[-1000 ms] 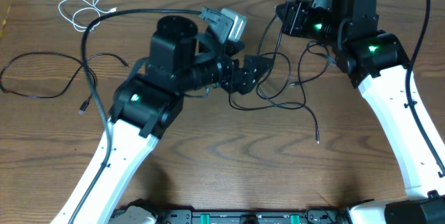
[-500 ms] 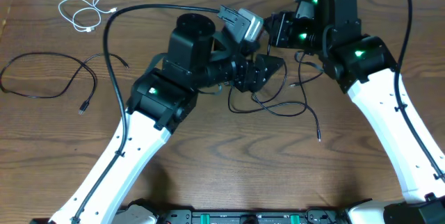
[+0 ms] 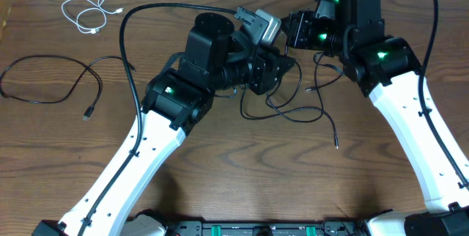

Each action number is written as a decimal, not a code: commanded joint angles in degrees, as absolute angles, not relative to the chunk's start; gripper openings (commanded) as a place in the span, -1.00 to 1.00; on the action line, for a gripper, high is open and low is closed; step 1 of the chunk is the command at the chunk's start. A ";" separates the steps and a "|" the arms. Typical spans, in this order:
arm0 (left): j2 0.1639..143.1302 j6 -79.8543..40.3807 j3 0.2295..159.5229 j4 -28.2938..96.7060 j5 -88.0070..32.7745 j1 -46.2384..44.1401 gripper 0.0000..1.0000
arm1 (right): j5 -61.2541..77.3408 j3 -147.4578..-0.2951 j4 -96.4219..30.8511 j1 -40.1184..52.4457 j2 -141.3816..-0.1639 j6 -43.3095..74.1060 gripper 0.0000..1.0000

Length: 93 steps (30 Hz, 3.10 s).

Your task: Untangle cables

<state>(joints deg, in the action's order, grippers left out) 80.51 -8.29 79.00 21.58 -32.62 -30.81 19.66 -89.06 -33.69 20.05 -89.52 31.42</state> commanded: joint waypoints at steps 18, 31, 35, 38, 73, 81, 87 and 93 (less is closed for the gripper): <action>80.49 -7.53 80.38 18.72 -31.46 -30.46 -0.85 | 21.58 -89.21 -37.63 19.79 -89.14 31.00 -0.97; 73.97 -19.40 80.40 6.66 -31.22 -20.97 -0.85 | 36.29 -89.21 -41.01 5.58 -85.67 25.58 0.74; 72.40 -24.32 80.40 3.33 -31.27 -19.99 -0.85 | 38.74 -89.21 -43.97 -2.33 -83.88 25.61 0.82; 71.05 -24.97 80.40 1.76 -31.16 -19.99 -0.85 | 38.70 -89.21 -47.13 -5.19 -83.85 25.58 0.82; 64.07 -41.52 80.38 56.86 2.87 17.02 -0.85 | 28.77 -89.19 -52.99 -6.33 -83.90 20.71 0.91; 70.50 -35.57 80.38 58.00 3.86 27.31 -0.85 | 28.77 -89.19 -53.04 -6.33 -83.90 20.71 0.93; 78.04 -35.62 80.38 57.60 6.94 34.24 -0.85 | 28.77 -89.19 -53.19 -6.33 -83.90 20.69 0.95; 83.79 -35.62 80.38 54.19 7.16 40.51 -0.85 | 28.36 -89.19 -53.19 -6.33 -83.90 20.69 0.98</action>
<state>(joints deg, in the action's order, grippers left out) 82.13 -36.25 79.48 55.48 5.37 37.91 28.64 -89.06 -52.97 -6.13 -84.36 21.65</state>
